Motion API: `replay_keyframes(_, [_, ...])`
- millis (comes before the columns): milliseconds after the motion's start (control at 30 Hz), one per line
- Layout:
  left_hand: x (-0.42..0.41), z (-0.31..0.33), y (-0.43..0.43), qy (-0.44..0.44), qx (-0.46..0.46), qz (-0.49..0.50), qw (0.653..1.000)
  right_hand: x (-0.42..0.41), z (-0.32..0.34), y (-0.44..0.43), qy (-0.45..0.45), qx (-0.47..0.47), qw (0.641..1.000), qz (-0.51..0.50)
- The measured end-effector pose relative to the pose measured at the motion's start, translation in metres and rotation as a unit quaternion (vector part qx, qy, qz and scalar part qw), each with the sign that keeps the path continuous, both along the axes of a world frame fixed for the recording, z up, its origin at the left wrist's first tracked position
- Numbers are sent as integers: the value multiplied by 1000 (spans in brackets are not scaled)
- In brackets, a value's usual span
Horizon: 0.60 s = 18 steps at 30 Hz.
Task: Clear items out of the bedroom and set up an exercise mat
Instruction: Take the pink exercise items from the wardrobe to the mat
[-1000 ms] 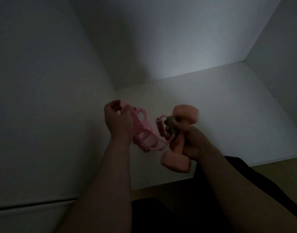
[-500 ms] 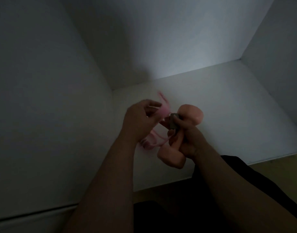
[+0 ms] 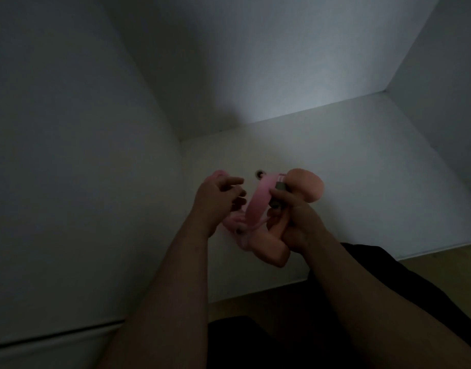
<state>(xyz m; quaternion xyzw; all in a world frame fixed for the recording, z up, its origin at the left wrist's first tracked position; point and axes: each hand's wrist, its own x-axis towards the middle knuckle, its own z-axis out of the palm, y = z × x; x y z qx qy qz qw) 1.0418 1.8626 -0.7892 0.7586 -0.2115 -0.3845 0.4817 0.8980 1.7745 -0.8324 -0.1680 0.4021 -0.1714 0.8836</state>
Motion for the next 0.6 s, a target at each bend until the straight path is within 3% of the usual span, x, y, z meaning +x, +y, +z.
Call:
replay_keyframes(100, [10, -22, 4, -23, 62, 70, 995, -2, 2, -3, -5, -4, 1000, -5])
replay_keyframes(200, [17, -45, 15, -76, 146, 66, 984, -5, 4, -6, -9, -12, 1000, -9])
replay_keyframes(500, [-16, -66, 20, -130, 241, -144, 951, -16, 17, -11, -30, -41, 999, 6])
replay_keyframes(600, [-19, -88, 23, -164, 302, -227, 911, -21, 25, -15, -24, -51, 998, 1])
